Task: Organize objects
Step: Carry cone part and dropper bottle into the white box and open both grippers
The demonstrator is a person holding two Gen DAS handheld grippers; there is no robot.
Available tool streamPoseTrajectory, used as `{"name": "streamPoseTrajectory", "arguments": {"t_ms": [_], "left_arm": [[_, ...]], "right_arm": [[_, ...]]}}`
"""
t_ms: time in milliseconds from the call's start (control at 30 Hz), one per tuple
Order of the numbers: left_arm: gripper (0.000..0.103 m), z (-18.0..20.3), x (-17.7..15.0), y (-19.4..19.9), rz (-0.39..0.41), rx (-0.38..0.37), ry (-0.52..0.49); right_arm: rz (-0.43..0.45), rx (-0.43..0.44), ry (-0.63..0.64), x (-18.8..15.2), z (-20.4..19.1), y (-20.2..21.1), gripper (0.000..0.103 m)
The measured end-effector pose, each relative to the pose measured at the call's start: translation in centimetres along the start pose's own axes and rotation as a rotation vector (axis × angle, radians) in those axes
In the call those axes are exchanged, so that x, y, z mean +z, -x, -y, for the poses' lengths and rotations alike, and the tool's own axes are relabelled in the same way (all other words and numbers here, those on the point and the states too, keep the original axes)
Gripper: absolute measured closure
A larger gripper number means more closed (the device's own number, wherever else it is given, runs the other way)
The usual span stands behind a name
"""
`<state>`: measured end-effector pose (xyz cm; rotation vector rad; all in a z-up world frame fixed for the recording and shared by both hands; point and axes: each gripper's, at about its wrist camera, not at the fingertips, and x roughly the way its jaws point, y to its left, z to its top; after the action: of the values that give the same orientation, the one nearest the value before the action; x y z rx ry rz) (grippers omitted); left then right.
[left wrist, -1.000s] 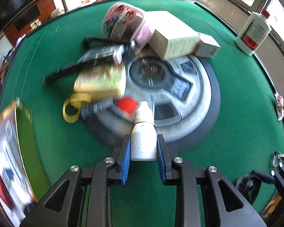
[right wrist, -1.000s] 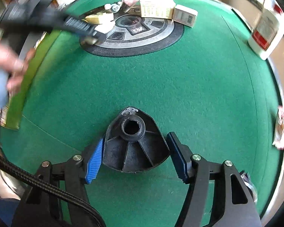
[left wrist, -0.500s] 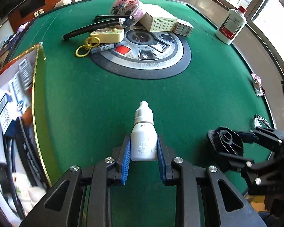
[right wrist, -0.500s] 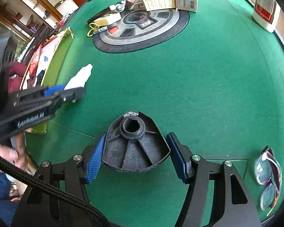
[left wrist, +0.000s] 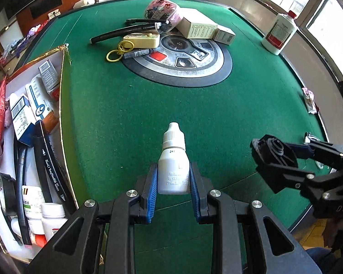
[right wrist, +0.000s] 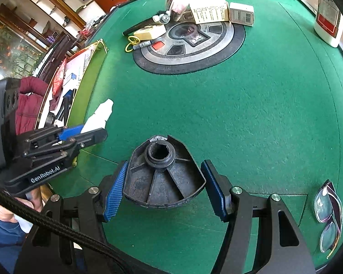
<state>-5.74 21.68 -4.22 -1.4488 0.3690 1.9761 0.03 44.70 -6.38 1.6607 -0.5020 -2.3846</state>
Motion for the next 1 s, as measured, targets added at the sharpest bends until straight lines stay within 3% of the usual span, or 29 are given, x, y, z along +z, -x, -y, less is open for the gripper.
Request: {"name": "streamPoseTrajectory", "arguments": {"t_ms": [300,600,1000], "left_arm": [[0.081,1.3,0.1,-2.0,-0.047,0.042,-0.038],[0.081,0.7,0.0,-1.8,-0.041,-0.016,0.002],[0.081,1.5,0.8,-0.7,-0.015,-0.018,0.001]], "right_arm": [[0.035,0.014,-0.043,-0.4,1.8,1.1,0.039],[0.057,0.012,-0.102,-1.1,4.2,2.0,0.039],[0.045,0.022,-0.105,-0.9,4.7,1.4,0.039]]}}
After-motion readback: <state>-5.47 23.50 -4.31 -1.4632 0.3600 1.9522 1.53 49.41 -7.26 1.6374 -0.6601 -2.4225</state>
